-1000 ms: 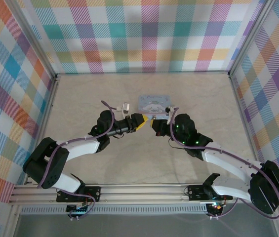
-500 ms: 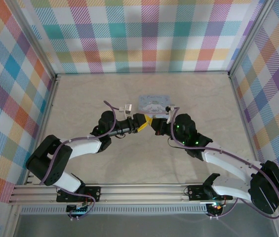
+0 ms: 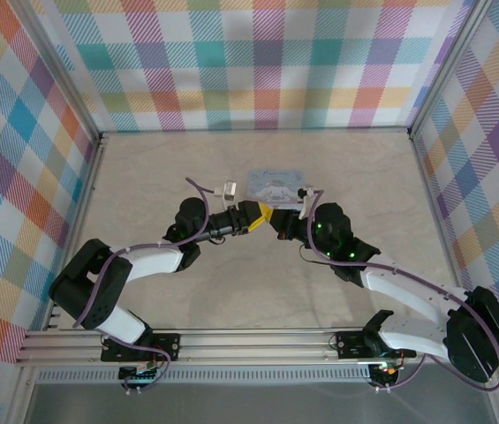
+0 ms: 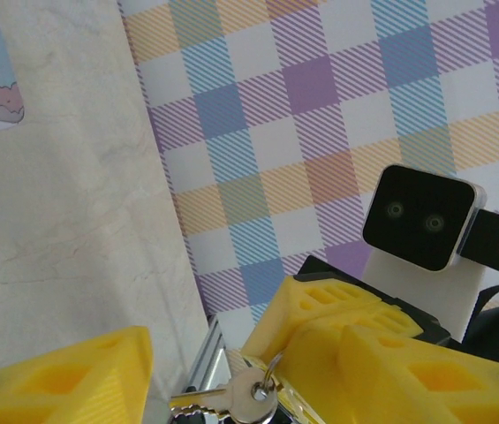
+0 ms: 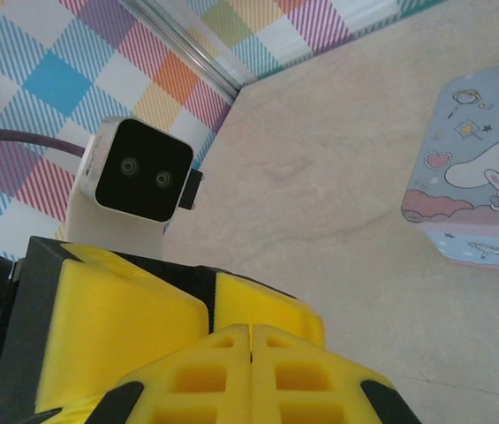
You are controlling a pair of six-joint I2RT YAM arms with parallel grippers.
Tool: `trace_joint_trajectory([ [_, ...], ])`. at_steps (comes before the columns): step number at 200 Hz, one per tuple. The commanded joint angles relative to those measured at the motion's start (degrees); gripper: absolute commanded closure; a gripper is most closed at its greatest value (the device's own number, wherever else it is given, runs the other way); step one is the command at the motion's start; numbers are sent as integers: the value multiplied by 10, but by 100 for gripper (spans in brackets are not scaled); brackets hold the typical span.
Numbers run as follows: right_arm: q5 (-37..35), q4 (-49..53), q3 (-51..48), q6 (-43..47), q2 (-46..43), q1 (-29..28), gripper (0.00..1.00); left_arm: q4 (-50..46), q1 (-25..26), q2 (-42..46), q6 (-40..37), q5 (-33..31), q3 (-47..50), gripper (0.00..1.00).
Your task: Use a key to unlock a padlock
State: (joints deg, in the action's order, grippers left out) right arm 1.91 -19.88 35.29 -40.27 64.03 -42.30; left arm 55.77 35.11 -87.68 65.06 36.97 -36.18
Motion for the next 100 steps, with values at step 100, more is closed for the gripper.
trace_joint_trajectory([
  [100, 53, -69, -27, -53, 7, 17, 100, 85, 30, 7, -11, 53, -23, 43],
])
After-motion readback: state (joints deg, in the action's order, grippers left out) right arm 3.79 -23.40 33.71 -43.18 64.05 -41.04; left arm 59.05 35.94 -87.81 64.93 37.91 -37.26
